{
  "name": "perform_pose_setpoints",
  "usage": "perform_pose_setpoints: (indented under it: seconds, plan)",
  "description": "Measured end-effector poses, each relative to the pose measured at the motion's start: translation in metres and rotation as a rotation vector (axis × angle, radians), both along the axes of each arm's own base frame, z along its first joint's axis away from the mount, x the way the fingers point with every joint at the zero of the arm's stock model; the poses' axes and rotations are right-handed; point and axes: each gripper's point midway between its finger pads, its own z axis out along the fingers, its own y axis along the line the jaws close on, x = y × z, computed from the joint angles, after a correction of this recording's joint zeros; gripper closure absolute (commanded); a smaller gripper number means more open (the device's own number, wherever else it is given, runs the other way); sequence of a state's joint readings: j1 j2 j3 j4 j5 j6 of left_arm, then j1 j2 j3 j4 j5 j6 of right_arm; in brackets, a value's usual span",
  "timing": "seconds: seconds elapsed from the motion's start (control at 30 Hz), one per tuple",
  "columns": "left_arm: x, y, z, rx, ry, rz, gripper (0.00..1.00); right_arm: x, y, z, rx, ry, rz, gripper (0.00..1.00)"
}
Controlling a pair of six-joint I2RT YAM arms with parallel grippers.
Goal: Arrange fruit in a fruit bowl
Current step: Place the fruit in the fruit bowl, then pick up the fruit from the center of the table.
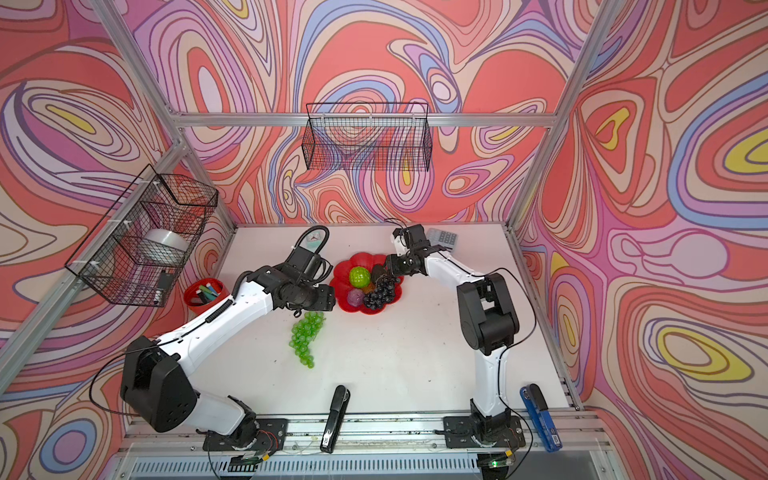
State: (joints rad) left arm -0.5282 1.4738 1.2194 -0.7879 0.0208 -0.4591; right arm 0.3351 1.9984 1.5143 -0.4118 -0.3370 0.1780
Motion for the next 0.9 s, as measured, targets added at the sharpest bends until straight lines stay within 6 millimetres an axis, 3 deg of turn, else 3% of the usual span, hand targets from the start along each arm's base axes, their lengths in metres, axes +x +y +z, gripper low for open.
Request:
perform_pose_setpoints:
  seconds: [0.23,0.5,0.67,0.9]
  plan:
    - [-0.02,0.01,-0.008,0.032,0.05,-0.019,0.31,-0.001,0.0,0.039,0.003,-0.073,0.006,0.41]
    - [-0.047,0.027,-0.007,0.048,0.062,-0.021,0.38,-0.016,0.014,0.064,-0.034,-0.135,0.038,0.4]
    - [-0.034,0.024,-0.002,0.066,0.067,-0.028,0.4,-0.032,0.018,0.077,-0.015,-0.152,0.052,0.42]
    - [0.008,0.018,-0.01,0.104,0.121,-0.045,0.44,-0.056,0.013,0.091,0.041,-0.16,0.033,0.42]
